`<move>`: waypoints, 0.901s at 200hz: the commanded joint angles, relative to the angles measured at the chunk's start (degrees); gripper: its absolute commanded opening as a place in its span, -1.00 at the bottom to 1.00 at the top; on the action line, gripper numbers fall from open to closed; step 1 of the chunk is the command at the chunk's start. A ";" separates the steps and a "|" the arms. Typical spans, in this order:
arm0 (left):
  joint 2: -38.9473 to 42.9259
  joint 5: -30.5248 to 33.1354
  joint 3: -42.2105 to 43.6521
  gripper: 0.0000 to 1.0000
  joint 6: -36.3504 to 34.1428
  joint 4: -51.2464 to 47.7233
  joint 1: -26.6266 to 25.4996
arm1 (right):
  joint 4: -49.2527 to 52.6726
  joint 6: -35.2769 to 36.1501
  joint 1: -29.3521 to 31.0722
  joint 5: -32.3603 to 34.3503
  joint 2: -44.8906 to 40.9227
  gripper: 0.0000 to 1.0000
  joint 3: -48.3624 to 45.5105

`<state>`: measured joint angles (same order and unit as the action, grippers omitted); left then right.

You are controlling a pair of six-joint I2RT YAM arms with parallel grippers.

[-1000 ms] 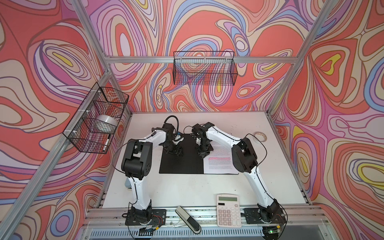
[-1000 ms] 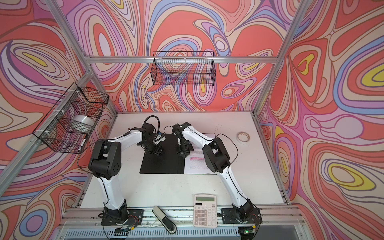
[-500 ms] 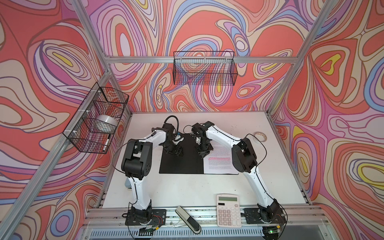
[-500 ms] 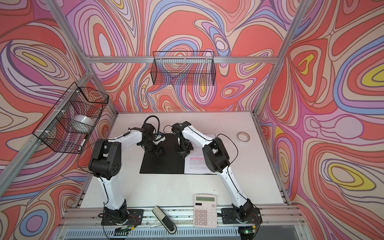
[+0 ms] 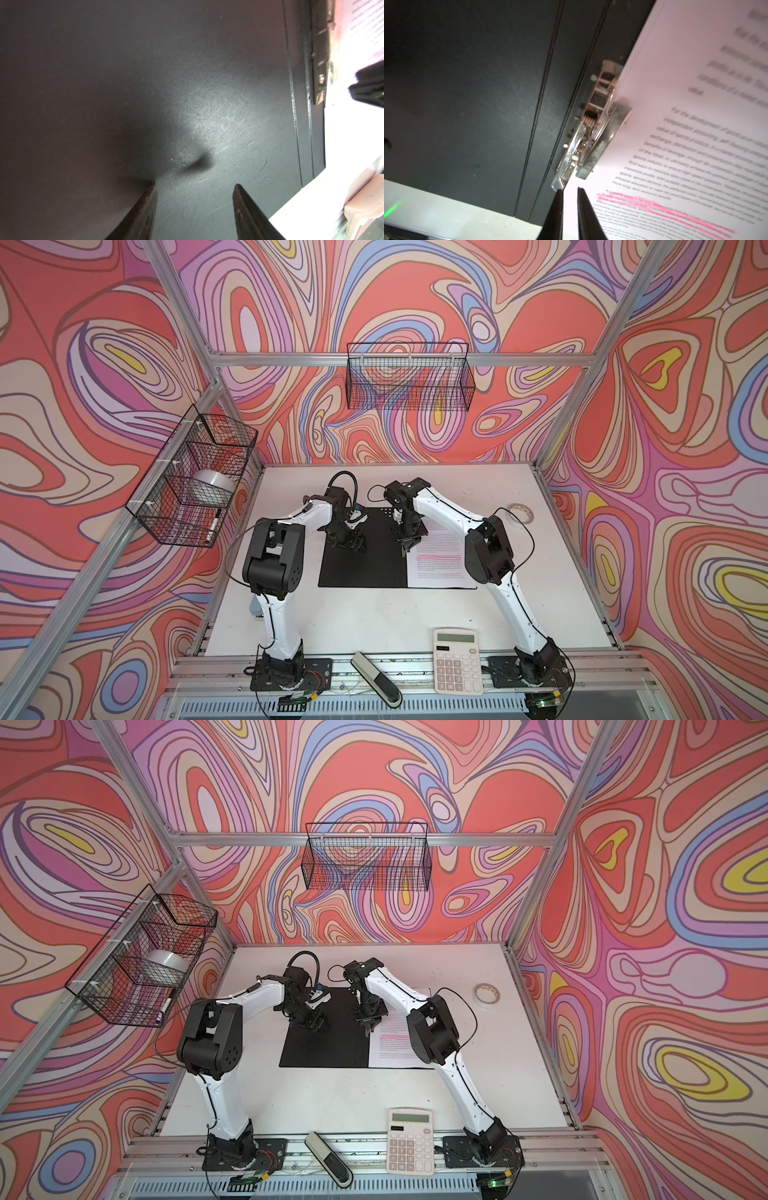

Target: Put the files into the folder

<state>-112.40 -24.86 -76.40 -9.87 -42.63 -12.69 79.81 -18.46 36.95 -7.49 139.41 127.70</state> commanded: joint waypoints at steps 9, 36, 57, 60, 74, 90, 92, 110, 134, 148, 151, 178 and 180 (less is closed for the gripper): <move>1.49 -0.09 -0.01 0.18 -1.15 -3.52 0.47 | 0.55 0.06 -0.14 1.77 -0.15 -0.69 3.27; 4.91 -0.82 -1.70 0.21 -1.47 -5.26 1.06 | 0.09 -1.34 -0.46 5.18 -3.12 -0.60 5.94; 8.27 0.38 -4.36 0.34 -1.87 -8.04 1.86 | -2.80 -3.44 -2.59 5.70 -8.22 -0.50 3.58; 8.86 0.58 -4.63 0.37 -1.75 -8.27 2.11 | -3.86 -3.86 -3.09 5.56 -9.41 -0.49 2.18; 10.87 1.44 -4.98 0.50 -1.46 -9.06 3.13 | -10.27 -6.11 -6.21 2.97 -15.72 -0.44 -6.40; 11.80 4.41 -6.18 0.58 -1.55 -11.19 4.17 | -17.51 -8.34 -10.17 -0.60 -23.19 -0.42 -16.41; 11.88 4.54 -6.32 0.59 -1.49 -11.45 4.34 | -18.03 -8.59 -10.61 -0.60 -24.16 -0.41 -17.43; 12.23 4.67 -6.40 0.63 -0.51 -12.70 5.86 | -22.02 -9.27 -14.36 -1.83 -30.95 -0.35 -25.52; 11.33 5.77 -5.14 0.64 1.48 -12.09 7.34 | -24.24 -8.79 -19.44 -2.87 -37.55 -0.28 -35.42; 10.29 5.81 -4.19 0.65 2.81 -11.15 8.22 | -26.66 -8.92 -22.47 -4.69 -42.11 -0.26 -41.98; 10.02 5.79 -4.01 0.65 3.08 -10.97 8.47 | -27.24 -8.99 -23.10 -5.15 -42.84 -0.25 -43.37; 7.29 3.07 -3.50 0.67 4.37 -10.69 11.02 | -31.55 -9.40 -27.85 -7.94 -48.64 -0.16 -53.14; 7.09 2.91 -3.49 0.67 4.34 -10.71 11.08 | -31.80 -9.34 -28.06 -7.91 -48.94 -0.14 -53.82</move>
<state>-102.59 -20.36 -80.95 -7.25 -51.68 -3.57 53.45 -27.16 11.66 -12.21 94.21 79.94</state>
